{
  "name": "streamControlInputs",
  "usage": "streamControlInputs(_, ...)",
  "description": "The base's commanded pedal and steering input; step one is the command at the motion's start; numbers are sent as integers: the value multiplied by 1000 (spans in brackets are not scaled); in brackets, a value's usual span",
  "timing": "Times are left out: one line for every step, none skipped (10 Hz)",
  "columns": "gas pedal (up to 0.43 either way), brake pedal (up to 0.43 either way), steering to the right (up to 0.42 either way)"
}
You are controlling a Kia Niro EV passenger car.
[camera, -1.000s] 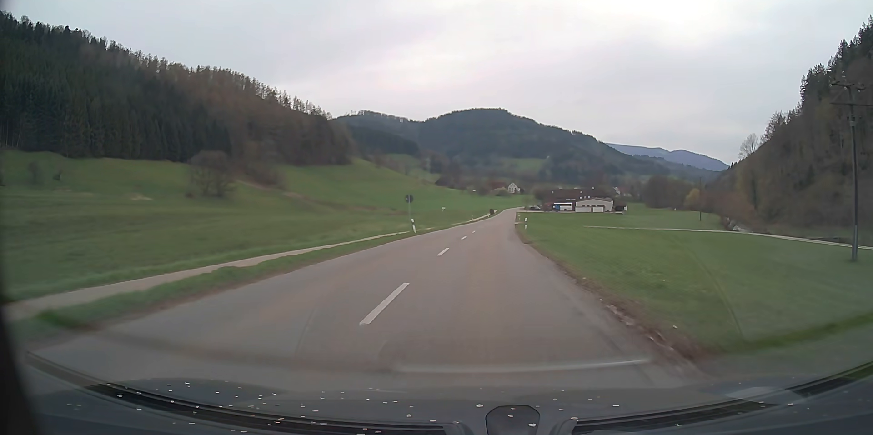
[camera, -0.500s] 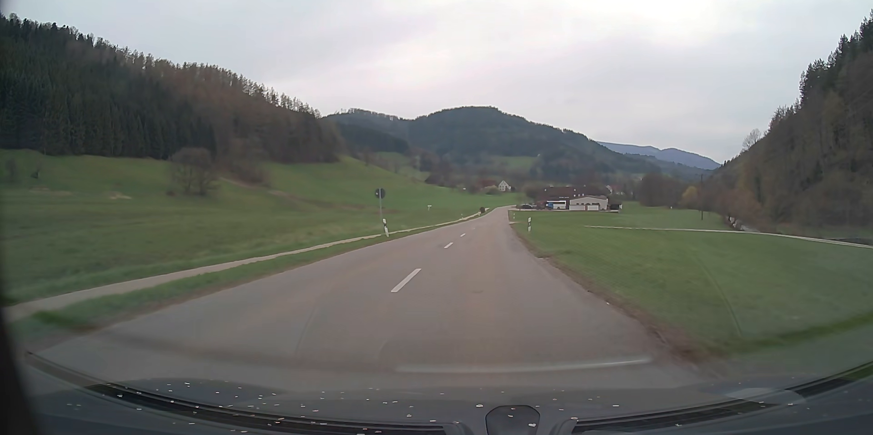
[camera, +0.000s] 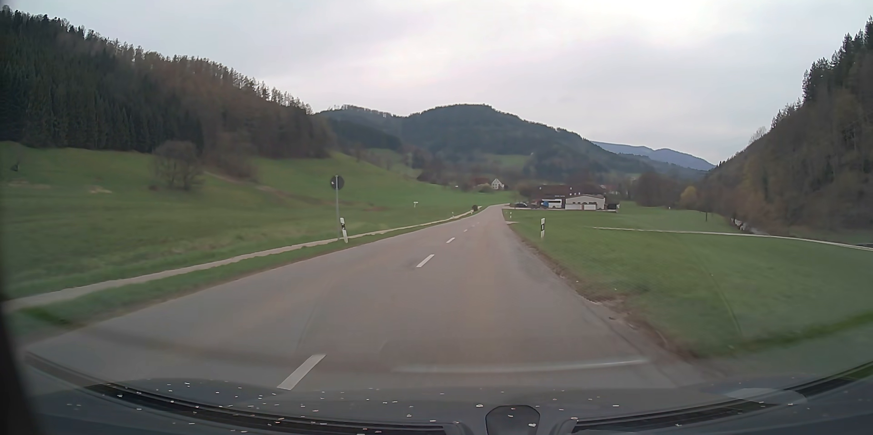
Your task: Follow the waypoints while adhering to traffic rules and regulations
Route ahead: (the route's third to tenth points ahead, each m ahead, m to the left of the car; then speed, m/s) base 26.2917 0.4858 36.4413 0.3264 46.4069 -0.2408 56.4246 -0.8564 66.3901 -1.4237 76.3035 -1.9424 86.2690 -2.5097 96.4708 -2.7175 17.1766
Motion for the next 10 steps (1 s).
streamControlInputs(87, 0, 11)
streamControlInputs(118, 0, 11)
streamControlInputs(118, 0, 11)
streamControlInputs(118, 0, 11)
streamControlInputs(118, 0, 11)
streamControlInputs(118, 0, 11)
streamControlInputs(118, 0, 10)
streamControlInputs(118, 0, 6)
streamControlInputs(110, 0, 3)
streamControlInputs(110, 0, 1)
